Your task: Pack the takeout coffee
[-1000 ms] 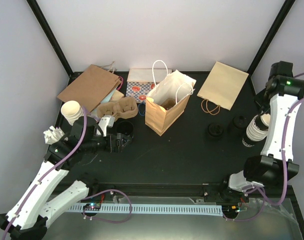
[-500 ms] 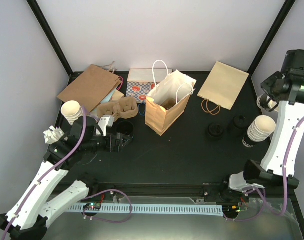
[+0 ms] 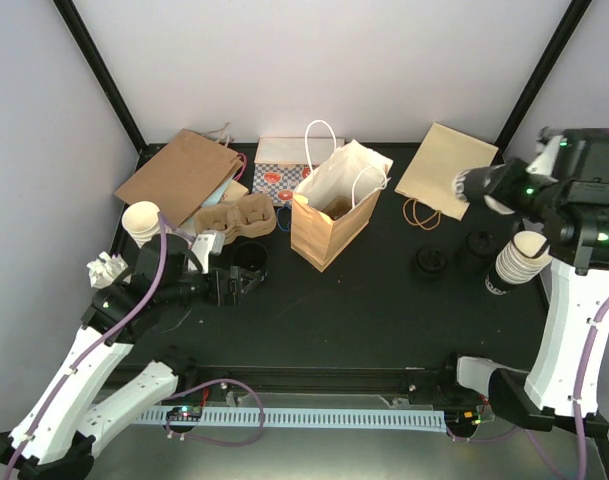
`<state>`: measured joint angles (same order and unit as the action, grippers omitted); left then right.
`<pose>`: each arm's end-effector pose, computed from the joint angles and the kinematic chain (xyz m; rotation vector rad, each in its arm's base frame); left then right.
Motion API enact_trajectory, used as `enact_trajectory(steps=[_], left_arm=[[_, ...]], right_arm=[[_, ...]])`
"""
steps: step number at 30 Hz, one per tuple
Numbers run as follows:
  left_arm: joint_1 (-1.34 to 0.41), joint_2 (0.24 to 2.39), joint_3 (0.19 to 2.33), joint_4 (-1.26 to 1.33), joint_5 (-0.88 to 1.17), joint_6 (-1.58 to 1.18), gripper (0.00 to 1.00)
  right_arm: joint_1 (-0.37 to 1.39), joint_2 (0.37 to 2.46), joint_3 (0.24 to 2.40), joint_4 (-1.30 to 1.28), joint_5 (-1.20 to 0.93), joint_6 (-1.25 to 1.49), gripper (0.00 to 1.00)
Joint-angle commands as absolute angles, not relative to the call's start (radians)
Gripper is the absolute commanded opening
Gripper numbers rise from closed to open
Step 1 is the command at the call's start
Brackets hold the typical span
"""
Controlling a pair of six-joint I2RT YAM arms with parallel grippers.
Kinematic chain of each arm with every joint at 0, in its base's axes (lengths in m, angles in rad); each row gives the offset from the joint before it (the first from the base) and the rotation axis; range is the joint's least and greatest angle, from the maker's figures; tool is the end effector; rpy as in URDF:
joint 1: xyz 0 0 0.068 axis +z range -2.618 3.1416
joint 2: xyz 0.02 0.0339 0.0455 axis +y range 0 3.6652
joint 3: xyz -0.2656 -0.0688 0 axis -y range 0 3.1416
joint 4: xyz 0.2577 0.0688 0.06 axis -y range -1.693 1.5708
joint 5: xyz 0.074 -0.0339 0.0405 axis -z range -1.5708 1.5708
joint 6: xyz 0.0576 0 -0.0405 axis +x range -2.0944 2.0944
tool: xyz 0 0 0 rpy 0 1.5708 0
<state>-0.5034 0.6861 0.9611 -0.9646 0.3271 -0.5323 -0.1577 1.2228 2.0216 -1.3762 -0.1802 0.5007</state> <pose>0.1184 -0.0864 0.3277 0.1506 2.3800 -0.8958 0.1751 -0.0174 0.5184 0.5985 2.0791 0.3923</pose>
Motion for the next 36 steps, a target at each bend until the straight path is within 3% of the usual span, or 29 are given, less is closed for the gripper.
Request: enact_trajectory(steps=[1, 10, 18, 29, 36], left_arm=[[-0.496, 0.663, 1.0, -0.99, 0.288, -0.51, 0.99], [-0.494, 0.522, 0.93, -0.899, 0.247, -0.5, 0.99], [-0.496, 0.55, 0.891, -0.881, 0.297, -0.458, 0.99], [-0.497, 0.552, 0.839, -0.823, 0.236, -0.386, 0.99], [-0.497, 0.569, 0.787, -0.774, 0.213, -0.345, 0.99]], right_arm=[[-0.017, 1.18, 1.847, -1.292, -0.26, 0.429, 0.01], [0.16, 1.019, 1.414, -1.199, -0.192, 0.369, 0.01], [0.518, 0.93, 1.075, -1.022, -0.137, 0.431, 0.01], [0.962, 0.931, 0.937, -0.817, 0.113, 0.45, 0.01], [1.075, 1.11, 0.992, -0.815, 0.31, 0.48, 0.01]])
